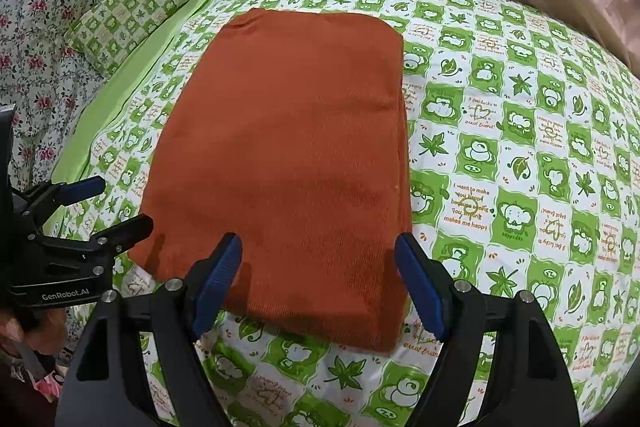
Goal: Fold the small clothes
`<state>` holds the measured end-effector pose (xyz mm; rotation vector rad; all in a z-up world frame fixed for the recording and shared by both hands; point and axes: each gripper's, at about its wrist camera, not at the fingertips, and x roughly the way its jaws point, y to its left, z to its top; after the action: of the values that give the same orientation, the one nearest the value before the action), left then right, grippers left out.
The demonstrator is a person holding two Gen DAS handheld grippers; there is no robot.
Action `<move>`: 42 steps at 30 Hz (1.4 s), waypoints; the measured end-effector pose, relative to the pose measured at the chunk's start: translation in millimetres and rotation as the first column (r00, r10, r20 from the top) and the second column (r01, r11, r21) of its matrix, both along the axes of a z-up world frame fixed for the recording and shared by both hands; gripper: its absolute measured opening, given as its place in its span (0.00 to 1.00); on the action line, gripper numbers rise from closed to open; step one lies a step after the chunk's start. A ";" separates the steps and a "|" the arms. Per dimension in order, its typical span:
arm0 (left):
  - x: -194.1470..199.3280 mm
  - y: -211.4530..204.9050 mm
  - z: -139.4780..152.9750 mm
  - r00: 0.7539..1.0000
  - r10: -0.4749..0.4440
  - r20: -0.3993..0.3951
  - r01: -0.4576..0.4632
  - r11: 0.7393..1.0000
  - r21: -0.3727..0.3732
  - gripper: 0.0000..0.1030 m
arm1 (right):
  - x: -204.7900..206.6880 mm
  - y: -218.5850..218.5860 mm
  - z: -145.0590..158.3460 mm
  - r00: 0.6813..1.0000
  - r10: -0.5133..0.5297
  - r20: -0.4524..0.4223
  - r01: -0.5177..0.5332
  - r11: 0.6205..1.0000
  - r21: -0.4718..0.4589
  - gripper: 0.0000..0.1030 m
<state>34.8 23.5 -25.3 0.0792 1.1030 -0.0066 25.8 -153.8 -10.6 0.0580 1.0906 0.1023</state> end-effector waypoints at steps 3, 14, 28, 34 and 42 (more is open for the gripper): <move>-0.2 -0.6 -0.8 1.000 0.002 -0.003 -0.002 1.000 -0.004 0.89 | -0.1 -0.3 -0.5 1.000 -0.003 -0.001 0.003 1.000 0.000 0.77; -0.6 -0.1 1.1 1.000 0.008 0.007 -0.008 1.000 -0.018 0.89 | 0.8 -1.2 -1.7 1.000 -0.005 -0.001 0.005 1.000 0.004 0.77; 0.7 2.0 5.6 1.000 0.015 0.019 -0.015 1.000 -0.027 0.89 | 0.9 3.3 -0.3 1.000 -0.005 0.006 0.005 1.000 0.004 0.77; 5.3 2.2 8.5 0.999 0.015 0.031 -0.014 0.999 -0.033 0.89 | 5.1 4.7 3.1 1.000 -0.003 0.013 0.003 1.000 0.002 0.77; 12.7 5.3 12.4 0.999 0.030 0.043 -0.028 0.999 -0.042 0.89 | 12.4 5.2 7.1 1.000 -0.006 0.030 0.006 1.000 0.002 0.77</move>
<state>47.5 28.9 -12.9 0.0261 1.0597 -0.0021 38.2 -148.6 -3.5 0.0610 1.0605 0.0989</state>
